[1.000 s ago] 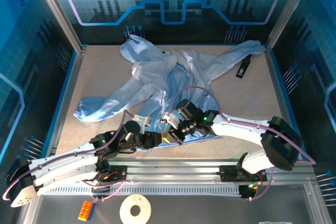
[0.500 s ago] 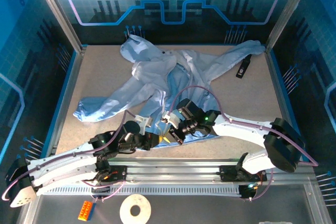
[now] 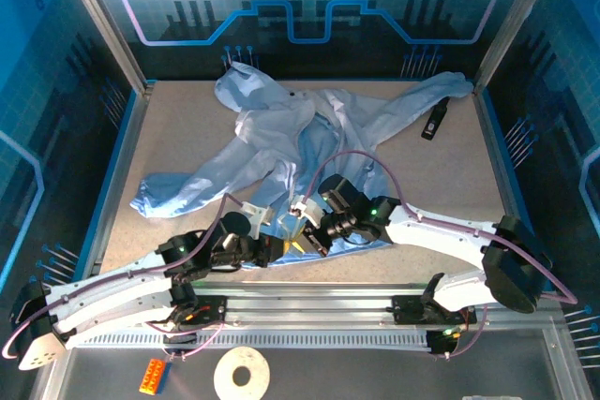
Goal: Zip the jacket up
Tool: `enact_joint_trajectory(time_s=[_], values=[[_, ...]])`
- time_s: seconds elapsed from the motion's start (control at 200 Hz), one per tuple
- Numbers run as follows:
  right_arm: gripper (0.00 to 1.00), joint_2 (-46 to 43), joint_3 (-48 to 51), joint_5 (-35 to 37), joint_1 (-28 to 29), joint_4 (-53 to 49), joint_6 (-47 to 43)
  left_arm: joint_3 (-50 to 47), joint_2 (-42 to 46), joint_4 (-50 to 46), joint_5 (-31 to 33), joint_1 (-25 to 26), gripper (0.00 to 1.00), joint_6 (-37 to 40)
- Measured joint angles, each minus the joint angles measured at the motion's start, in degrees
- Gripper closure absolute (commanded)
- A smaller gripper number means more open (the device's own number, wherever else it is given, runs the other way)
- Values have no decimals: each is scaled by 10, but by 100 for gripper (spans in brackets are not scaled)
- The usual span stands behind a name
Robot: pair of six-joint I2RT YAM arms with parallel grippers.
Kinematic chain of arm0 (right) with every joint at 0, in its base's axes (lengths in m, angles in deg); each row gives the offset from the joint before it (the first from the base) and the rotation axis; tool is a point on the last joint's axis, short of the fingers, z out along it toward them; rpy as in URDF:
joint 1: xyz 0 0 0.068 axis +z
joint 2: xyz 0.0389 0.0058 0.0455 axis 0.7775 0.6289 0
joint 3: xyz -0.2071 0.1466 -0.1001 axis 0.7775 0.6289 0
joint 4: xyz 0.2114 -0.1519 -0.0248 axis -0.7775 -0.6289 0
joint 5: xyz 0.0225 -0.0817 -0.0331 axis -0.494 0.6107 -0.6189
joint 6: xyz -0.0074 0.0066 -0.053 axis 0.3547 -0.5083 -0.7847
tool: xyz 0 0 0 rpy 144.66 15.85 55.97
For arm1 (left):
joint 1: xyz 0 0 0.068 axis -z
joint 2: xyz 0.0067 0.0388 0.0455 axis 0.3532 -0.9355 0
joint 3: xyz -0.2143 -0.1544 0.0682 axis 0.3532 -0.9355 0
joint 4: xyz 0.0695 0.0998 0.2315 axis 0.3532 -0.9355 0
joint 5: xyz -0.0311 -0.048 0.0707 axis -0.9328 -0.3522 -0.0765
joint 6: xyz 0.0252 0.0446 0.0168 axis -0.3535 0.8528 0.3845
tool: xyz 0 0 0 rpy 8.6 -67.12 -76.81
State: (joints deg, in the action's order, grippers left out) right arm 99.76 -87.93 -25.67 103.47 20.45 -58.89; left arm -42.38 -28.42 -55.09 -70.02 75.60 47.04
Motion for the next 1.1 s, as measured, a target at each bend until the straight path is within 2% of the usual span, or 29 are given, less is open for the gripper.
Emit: enact_joint_trajectory(time_s=[0.52, 0.565, 0.62, 0.68, 0.9, 1.101], values=[[100, -3, 13, 32, 18, 31, 24, 10, -9, -25, -2, -6, 100, 3], [100, -1, 13, 36, 21, 35, 24, 12, -8, -31, -2, -9, 92, 4], [100, 2, 13, 37, 23, 40, 24, 14, -7, -36, -2, -12, 76, 6], [100, 3, 13, 40, 24, 45, 24, 15, -5, -47, -1, -16, 70, 9], [100, 15, 14, 38, 24, 52, 23, 15, 7, -67, -6, -34, 73, 17], [100, 22, 14, 35, 27, 53, 23, 15, 7, -65, -20, -41, 86, 20]])
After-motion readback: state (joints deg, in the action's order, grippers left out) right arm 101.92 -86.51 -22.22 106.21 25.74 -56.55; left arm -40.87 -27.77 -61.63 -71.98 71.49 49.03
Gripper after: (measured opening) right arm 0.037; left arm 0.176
